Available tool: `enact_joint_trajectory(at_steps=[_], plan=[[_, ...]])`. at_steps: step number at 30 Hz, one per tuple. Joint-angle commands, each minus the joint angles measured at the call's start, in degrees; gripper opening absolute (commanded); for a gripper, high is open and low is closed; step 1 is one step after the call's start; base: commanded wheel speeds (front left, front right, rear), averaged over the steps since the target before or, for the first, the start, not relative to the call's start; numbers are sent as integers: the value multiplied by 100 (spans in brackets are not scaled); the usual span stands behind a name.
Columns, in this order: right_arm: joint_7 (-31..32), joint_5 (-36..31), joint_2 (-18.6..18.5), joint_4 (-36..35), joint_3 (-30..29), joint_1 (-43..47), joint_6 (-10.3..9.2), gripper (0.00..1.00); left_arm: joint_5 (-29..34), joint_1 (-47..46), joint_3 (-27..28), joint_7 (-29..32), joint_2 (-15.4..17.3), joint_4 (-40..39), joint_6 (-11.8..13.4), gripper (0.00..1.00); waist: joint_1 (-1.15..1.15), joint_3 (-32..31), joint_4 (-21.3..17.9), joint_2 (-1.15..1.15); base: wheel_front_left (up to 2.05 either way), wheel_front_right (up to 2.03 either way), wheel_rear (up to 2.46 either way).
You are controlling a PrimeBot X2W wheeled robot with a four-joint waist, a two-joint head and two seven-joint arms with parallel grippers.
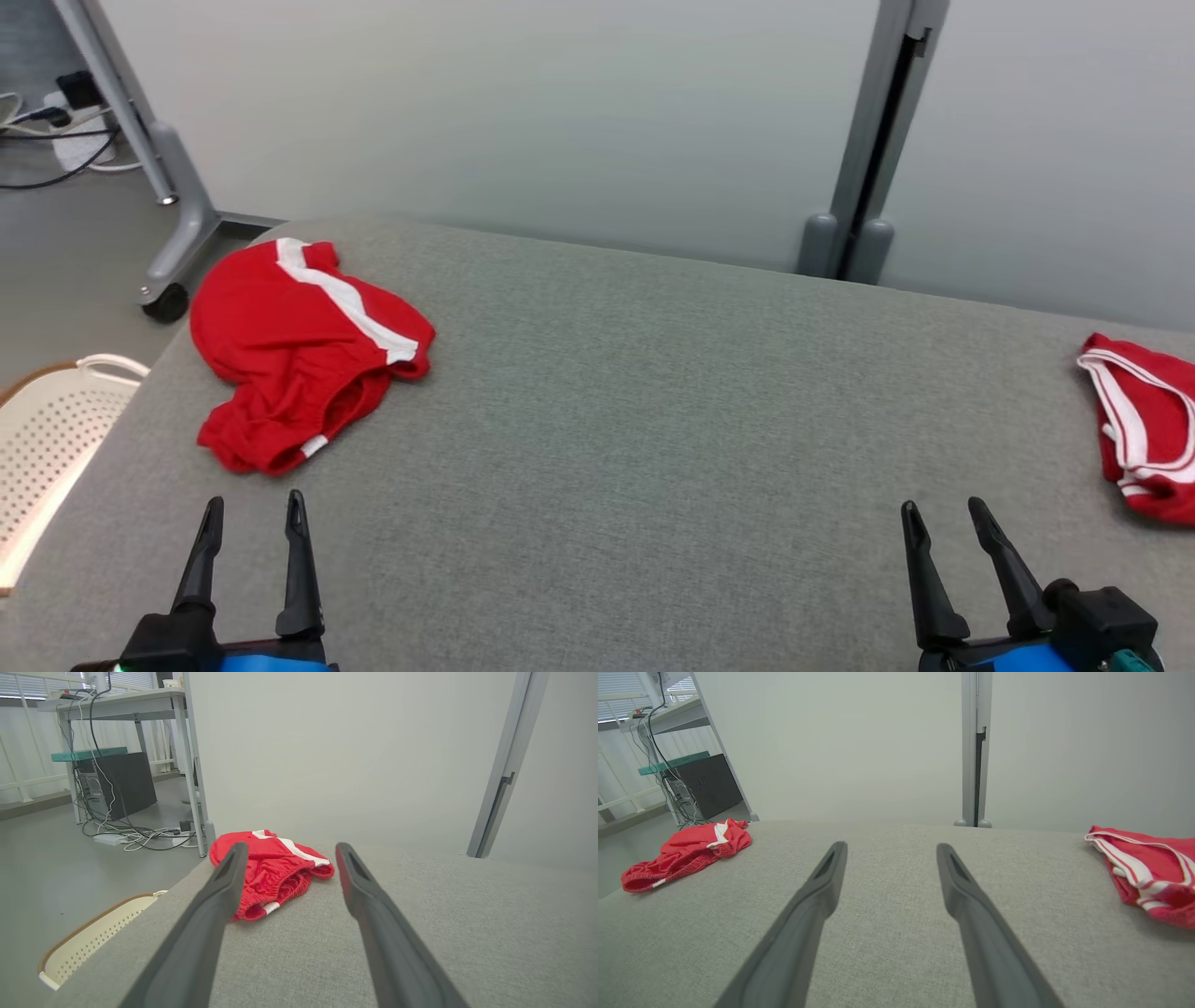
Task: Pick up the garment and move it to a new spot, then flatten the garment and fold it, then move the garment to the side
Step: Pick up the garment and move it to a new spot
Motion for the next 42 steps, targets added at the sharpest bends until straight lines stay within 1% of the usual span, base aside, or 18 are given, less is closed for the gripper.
enact_joint_trajectory(at_steps=[1, 12, 15, 22, 26, 29, 33, 36, 42], plan=[[-24, 65, -6, 11, -14, 56, 1, 100, 19, -8, 13, -16, 42, -24, 14, 100, 0, 56, 199, 0, 0, 0, 0], [-23, 162, -7, 24, 23, 22, 1, 100, -47, -48, 111, -15, 196, 10, 26, 100, 0, 75, 1084, 0, 0, 0, 0], [-22, 174, -7, 35, 29, 2, 1, 100, -71, -34, 170, -16, 225, 18, 52, 100, 0, 69, 1228, 0, 0, 0, 0], [-23, 175, -7, 30, 62, -19, 1, 100, -113, 11, 239, -15, 281, 27, 36, 100, 0, 73, 1354, 0, 0, 0, 0], [-23, 150, -7, 28, 105, -11, 1, 100, -138, 41, 275, -15, 273, -2, 72, 100, 0, 83, 1326, 0, 0, 0, 0], [-23, 93, -9, 23, 104, -28, 1, 100, -159, -28, 304, -15, 265, 16, 88, 100, 0, 126, 1228, 0, 0, 0, 0], [-24, -38, -8, -72, 13, -144, 1, 100, -250, -339, 351, -15, 305, 76, 40, 100, 0, 254, 1052, 0, 0, 0, 0], [-23, -196, -9, -167, -31, -211, 1, 100, -336, -709, 414, -15, 364, 181, 26, 100, 0, 422, 875, 0, 0, 0, 0], [68, -580, -10, -489, -190, -438, 1, 100, -526, -1809, 615, -15, 628, 618, -33, 100, 0, 947, 422, 0, 0, 0, 0]])
